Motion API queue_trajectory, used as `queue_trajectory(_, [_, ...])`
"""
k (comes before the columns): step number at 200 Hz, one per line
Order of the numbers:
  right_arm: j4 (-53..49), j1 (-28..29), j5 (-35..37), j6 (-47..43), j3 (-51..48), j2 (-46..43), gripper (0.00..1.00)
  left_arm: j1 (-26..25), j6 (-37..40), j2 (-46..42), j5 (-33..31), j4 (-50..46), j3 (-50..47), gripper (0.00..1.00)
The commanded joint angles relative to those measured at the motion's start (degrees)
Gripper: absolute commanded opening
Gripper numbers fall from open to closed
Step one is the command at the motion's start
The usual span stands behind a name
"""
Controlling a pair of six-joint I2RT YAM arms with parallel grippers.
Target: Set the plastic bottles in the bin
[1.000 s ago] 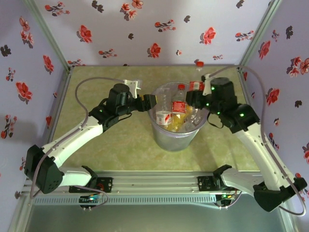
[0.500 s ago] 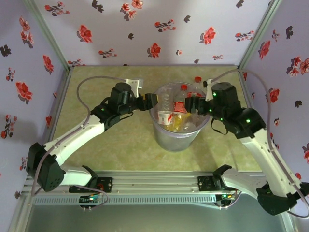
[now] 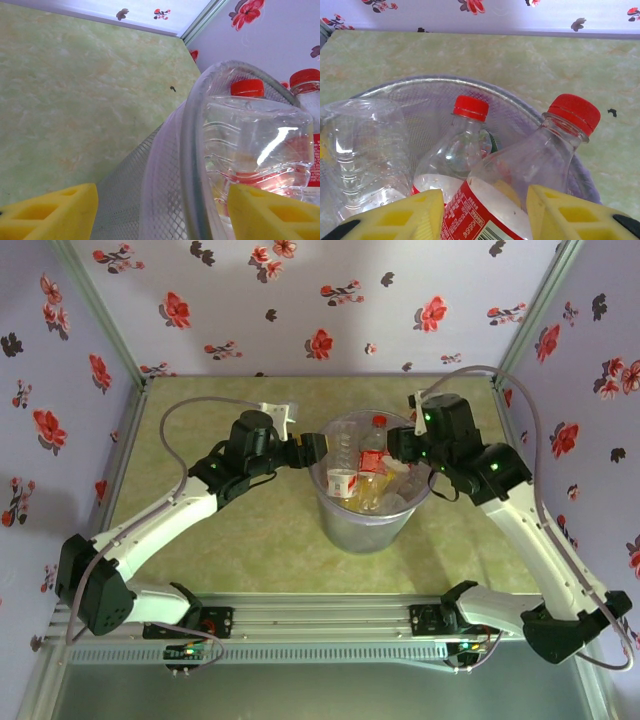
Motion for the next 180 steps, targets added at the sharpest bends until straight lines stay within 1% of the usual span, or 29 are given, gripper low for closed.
queue_trajectory(1, [-4.14, 0.57, -3.47, 1.27, -2.99, -0.48, 0.5, -0.35, 1.62, 0.72, -1.24, -1.47, 1.86, 0.69])
queue_trajectory(19, [-5.84, 0.09, 1.03, -0.06, 0.66, -2.79, 0.54, -0.38, 2.01, 0.92, -1.24, -2.02, 2.51, 0.69])
queue_trajectory(33, [-8.97, -2.37, 3.05, -0.65, 5.17, -3.51, 0.57, -0.34, 1.89, 0.83, -1.48, -1.57, 2.52, 0.69])
queue_trajectory(47, [-12.19, -7.21, 2.7, -0.34, 7.69, -3.6, 0.61, -0.34, 1.66, 0.78, -1.93, -1.1, 2.52, 0.69])
queue_trajectory(63, [-14.74, -14.47, 1.26, 0.98, 7.04, -3.98, 0.62, -0.34, 1.54, 0.65, -1.94, -0.48, 2.6, 0.69])
queue_trajectory(79, [-15.51, -20.06, -0.94, 2.01, 3.41, -4.79, 0.63, -0.3, 1.77, 0.23, -1.94, -0.54, 2.7, 0.7])
queue_trajectory(88, [-14.84, -21.91, -2.18, 2.67, 1.02, -5.68, 0.63, -0.25, 2.01, -0.12, -1.97, -0.54, 2.7, 0.72])
queue_trajectory(116, [-12.43, -26.83, -6.4, 5.31, -8.54, -8.12, 0.63, -0.25, 1.82, -2.2, -2.03, 0.6, 1.97, 0.91])
queue_trajectory(133, [-11.69, -28.3, -7.44, 6.65, -14.15, -9.58, 0.63, -0.12, 1.89, -4.89, -2.92, 1.47, 1.28, 0.99])
queue_trajectory(163, [-10.43, -29.31, -9.37, 9.31, -24.83, -12.29, 0.63, 1.42, 1.85, -10.9, -4.82, 0.34, -0.38, 1.0])
queue_trajectory(180, [-6.84, -29.27, -13.93, 11.63, -32.08, -14.13, 0.63, 3.29, 2.61, -15.17, -7.34, -3.28, -1.54, 1.0])
